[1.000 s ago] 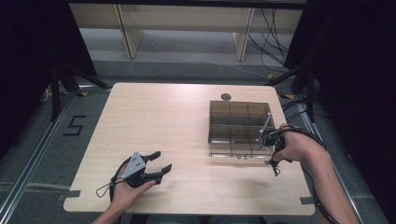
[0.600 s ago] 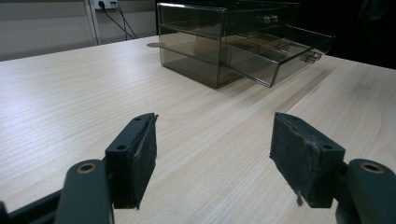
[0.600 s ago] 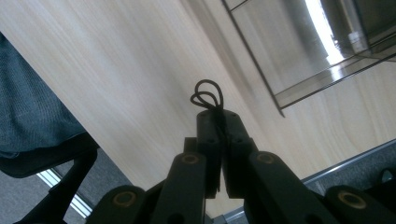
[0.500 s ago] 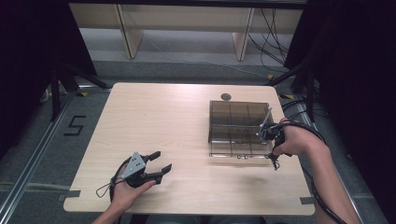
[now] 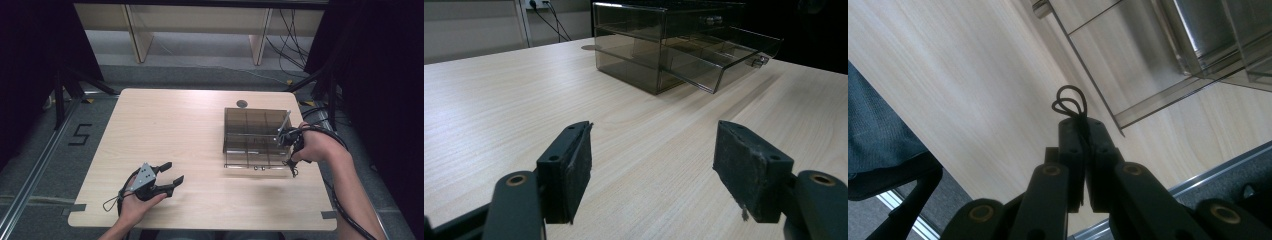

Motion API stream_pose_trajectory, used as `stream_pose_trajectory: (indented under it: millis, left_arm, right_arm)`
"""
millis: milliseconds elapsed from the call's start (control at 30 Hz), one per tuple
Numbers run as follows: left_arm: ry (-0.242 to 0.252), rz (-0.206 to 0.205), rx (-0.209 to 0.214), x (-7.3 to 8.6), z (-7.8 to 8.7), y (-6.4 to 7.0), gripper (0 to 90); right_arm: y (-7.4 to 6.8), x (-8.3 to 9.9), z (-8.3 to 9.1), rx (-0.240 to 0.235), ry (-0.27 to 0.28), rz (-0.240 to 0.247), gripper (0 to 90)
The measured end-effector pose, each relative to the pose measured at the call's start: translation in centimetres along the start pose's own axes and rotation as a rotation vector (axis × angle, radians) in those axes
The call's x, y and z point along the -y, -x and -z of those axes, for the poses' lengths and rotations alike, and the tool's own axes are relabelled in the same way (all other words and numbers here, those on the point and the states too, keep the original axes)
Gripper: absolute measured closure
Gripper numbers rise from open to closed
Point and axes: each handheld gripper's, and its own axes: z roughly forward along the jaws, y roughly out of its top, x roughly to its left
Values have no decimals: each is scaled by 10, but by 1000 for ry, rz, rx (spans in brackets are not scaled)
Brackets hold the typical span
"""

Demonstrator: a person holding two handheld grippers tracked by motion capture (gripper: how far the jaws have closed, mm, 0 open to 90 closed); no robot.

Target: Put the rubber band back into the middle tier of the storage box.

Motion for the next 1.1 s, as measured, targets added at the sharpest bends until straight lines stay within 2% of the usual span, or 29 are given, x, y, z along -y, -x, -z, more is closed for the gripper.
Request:
stream_pose_trajectory:
  millis: [100, 133, 200, 267, 333, 367, 467, 500, 533, 600, 667, 700, 767, 800, 833, 867, 900, 967, 1067, 1100]
  left_arm:
    - [2, 4, 0, 0, 0, 0, 313]
    - [2, 5, 0, 0, 0, 0, 313]
    - [2, 5, 0, 0, 0, 0, 313]
    - [11, 12, 4, 1, -1, 0, 313]
    - [1, 9, -2, 0, 0, 0, 313]
    - [12, 12, 4, 1, -1, 0, 313]
    - [2, 11, -2, 0, 0, 0, 313]
    - [3, 13, -2, 0, 0, 0, 313]
    - [3, 12, -3, 0, 0, 0, 313]
    - [2, 12, -3, 0, 0, 0, 313]
    - [8, 14, 0, 0, -1, 0, 313]
    - [3, 15, -3, 0, 0, 0, 313]
    - [4, 16, -3, 0, 0, 0, 313]
    - [4, 16, -3, 0, 0, 0, 313]
    - [4, 16, -3, 0, 0, 0, 313]
    - [4, 16, -3, 0, 0, 0, 313]
    - [4, 16, -3, 0, 0, 0, 313]
    - [3, 16, -3, 0, 0, 0, 313]
    - [5, 18, -2, 0, 0, 0, 313]
    - [5, 18, -2, 0, 0, 0, 313]
  right_arm:
    - [2, -1, 1, 23, 0, 11, 881]
    - [1, -2, 2, 8, 1, 0, 880]
    - [1, -2, 3, 12, 3, -10, 881]
    - [3, -3, 3, 27, 3, 11, 881]
    - [2, -4, 4, 11, 5, -1, 881]
    - [4, -5, 4, 16, 7, 6, 881]
    - [5, -5, 5, 29, 7, 10, 880]
    - [5, -6, 6, 22, 14, 8, 880]
    - [4, -6, 6, 26, 14, -15, 881]
    - [7, -7, 5, 32, 22, 13, 880]
    - [7, -7, 5, 27, 23, 3, 880]
    - [9, -8, 5, 42, 24, 11, 880]
    - [9, -10, 6, 27, 21, -4, 880]
    - [11, -10, 5, 31, 25, 11, 880]
    - [10, -11, 5, 38, 16, -10, 880]
    - [12, -11, 5, 24, 30, 16, 880]
    - [10, -12, 6, 29, 22, -12, 881]
    - [11, -13, 5, 26, 25, -16, 880]
    - [15, -14, 4, 34, 29, 17, 880]
    - [15, -14, 4, 35, 24, 3, 881]
